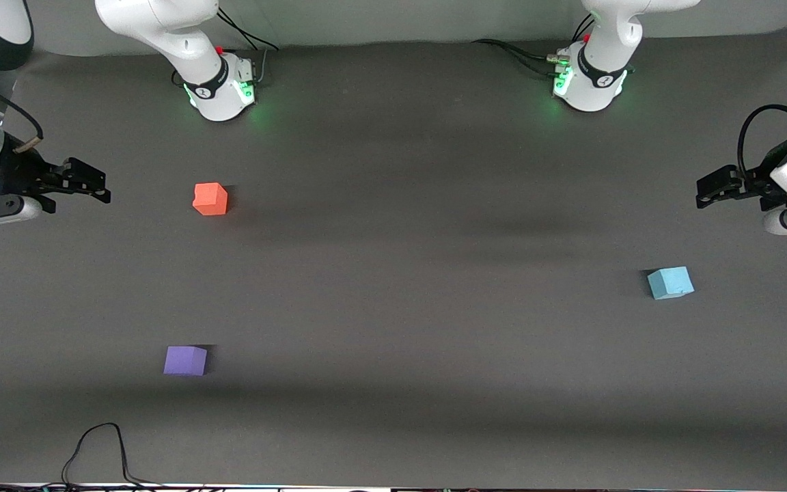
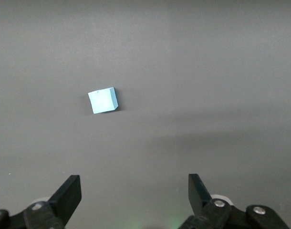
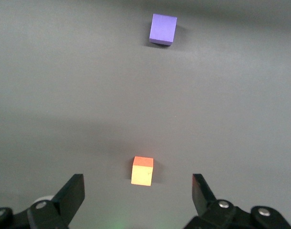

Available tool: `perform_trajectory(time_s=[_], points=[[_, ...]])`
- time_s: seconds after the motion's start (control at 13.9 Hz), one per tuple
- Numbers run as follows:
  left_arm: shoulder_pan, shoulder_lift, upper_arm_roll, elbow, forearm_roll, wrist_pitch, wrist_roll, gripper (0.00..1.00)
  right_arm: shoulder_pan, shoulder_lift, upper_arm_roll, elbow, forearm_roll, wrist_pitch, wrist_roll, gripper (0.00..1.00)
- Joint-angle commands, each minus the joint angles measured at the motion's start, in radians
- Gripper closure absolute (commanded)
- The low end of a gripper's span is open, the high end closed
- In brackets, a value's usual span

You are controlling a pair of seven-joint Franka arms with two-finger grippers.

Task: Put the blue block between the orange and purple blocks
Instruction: 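Move the left gripper toward the light blue block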

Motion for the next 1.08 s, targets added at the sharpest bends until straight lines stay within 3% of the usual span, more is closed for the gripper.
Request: perform_trajectory(time_s=[0.0,0.5,1.0], points=[[0.011,-0.017,-0.011,-0.015,-0.012,-0.001,-0.001,0.0,0.006,0.028,-0.008,0.05,0.012,-0.024,0.007,0.0],[0.022,-0.017,-0.005,-0.02,-0.009,-0.013,0.04,0.0,0.008,0.023,-0.009,0.049,0.012,-0.013,0.007,0.0],[0.169,-0.075,0.008,-0.162,0.005,0.072,0.239,0.0,0.009,0.013,-0.004,0.049,0.021,-0.019,0.008,0.0]])
